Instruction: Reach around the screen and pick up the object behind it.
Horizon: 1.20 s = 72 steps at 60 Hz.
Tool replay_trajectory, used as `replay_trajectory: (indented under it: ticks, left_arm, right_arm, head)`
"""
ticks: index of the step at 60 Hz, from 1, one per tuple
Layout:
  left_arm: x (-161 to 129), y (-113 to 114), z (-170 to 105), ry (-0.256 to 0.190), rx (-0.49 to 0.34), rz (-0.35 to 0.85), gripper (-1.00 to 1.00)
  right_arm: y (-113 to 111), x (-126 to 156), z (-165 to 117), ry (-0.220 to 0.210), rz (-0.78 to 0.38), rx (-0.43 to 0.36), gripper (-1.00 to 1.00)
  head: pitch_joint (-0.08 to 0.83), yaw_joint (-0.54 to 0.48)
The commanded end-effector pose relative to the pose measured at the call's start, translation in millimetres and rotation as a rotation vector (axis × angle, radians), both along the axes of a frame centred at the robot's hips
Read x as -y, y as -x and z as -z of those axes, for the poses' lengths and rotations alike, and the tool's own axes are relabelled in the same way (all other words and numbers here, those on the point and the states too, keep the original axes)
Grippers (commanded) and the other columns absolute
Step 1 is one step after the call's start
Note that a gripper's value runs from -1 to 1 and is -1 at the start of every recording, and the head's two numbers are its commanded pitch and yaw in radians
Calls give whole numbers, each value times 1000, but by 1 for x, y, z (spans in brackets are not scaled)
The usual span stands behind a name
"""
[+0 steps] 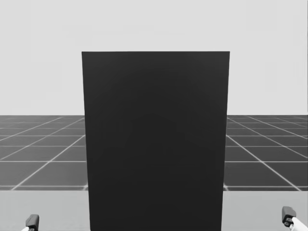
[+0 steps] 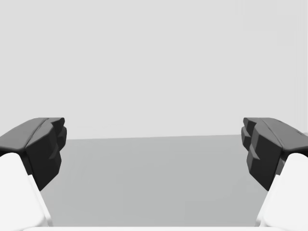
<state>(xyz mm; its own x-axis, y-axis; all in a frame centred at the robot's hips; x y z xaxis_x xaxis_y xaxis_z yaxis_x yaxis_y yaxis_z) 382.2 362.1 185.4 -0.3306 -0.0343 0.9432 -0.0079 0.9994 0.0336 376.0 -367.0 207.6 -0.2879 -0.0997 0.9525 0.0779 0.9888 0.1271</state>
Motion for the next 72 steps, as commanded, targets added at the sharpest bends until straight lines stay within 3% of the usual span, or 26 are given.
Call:
replay_trajectory:
  ticks: [1, 6, 8, 12, 17, 20, 24, 32, 39, 40, 43, 48, 59, 72]
  left_arm:
    - [2, 0, 1, -6, -4, 1, -1000]
    - [2, 0, 1, -4, -10, 6, -1000]
    - [2, 0, 1, -6, -16, 14, -1000]
    - [8, 5, -3, 5, -44, 83, -1000]
    - [16, 15, -9, -8, -79, 206, -1000]
    - [21, 22, -11, -18, -93, 272, -1000]
    - [24, 33, -11, -66, -109, 351, -1000]
    - [20, 54, -13, -70, -117, 555, -1000]
    - [14, 68, -17, -151, -126, 686, -1000]
    - [13, 72, -17, -178, -133, 728, -1000]
    - [11, 79, -19, -198, -150, 805, -1000]
    - [10, 85, -18, -231, -174, 881, -1000]
    - [9, 87, -11, -276, -237, 989, -1000]
    - [20, 63, 1, -285, -291, 999, -1000]
  right_arm:
    - [6, -3, -2, 26, -39, -24, -1000]
    - [14, -11, -5, -11, -229, 3, -1000]
    - [17, -16, -5, 33, -282, 45, -1000]
    - [23, -23, -4, 102, -390, 45, -1000]
    - [31, -29, -5, 147, -486, 64, -1000]
    - [35, -30, -7, 146, -535, 83, -1000]
    - [41, -31, -11, 137, -593, 108, -1000]
    - [53, -27, -13, 136, -705, 142, -1000]
    - [65, -22, -12, 132, -811, 161, -1000]
    - [67, -21, -10, 138, -841, 162, -1000]
    - [73, -21, -8, 145, -903, 179, -1000]
    - [77, -22, -4, 164, -946, 230, -1000]
    - [82, -22, 3, 191, -1034, 215, -1000]
    - [76, -23, 13, 211, -1036, 199, -1000]
  head:
    - [-23, 4]
    - [-20, 3]
    - [-21, 4]
    - [-21, 4]
    - [-20, 1]
    - [-17, -1]
    - [-14, -4]
    - [-10, -5]
    - [-4, -5]
    - [-2, -5]
    - [1, -7]
    - [6, -5]
    - [13, -2]
    - [27, 7]
